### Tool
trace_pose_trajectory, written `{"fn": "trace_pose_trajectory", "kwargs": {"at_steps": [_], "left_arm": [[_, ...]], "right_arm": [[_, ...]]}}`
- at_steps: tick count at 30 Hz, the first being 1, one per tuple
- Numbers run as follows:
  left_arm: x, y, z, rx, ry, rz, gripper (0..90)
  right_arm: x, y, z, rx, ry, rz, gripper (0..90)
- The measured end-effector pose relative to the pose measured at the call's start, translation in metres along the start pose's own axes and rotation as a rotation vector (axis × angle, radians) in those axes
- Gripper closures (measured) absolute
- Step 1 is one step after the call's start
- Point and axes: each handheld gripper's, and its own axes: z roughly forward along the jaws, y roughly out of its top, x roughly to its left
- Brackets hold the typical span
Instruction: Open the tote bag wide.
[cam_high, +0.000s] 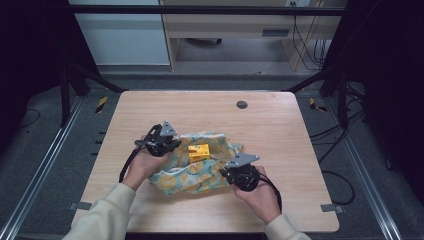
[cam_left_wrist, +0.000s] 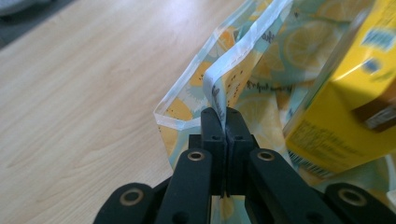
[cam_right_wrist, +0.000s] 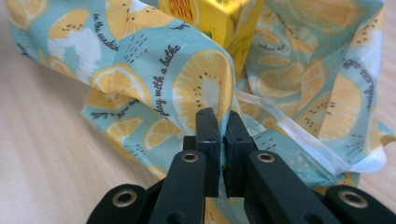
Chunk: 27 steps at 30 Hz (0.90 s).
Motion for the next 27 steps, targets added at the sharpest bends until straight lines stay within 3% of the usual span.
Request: {"fn": "trace_pose_trajectory", "kwargs": {"at_steps": [3,7,11,17,22,27], "left_arm": [[0.0,0.002,-0.012,-0.038,0.031,0.001,89.4],[0.0,-0.001,-0.012,-0.02,0.05,0.028,89.6],[-0.004,-0.004,0.0,-0.015,0.055,0.026,89.6],[-0.009,-0.008,0.01,-0.025,0.057,0.043,89.8],[-0.008,-0.017,0.016,-0.032,0.056,0.01,89.8],[-0.005,-0.026,0.021,0.0,0.057,0.004,89.8]], "right_arm": [[0.001,0.002,-0.015,-0.019,0.006,-0.022,88.4],[0.004,-0.003,-0.028,0.009,0.01,-0.059,88.5],[0.003,-0.016,-0.022,0.058,0.02,-0.074,88.5],[-0.005,-0.031,-0.009,0.087,0.033,-0.041,88.5],[-0.009,-0.038,-0.007,0.107,0.04,-0.025,88.5],[-0.014,-0.043,-0.005,0.123,0.038,-0.008,88.5]]}}
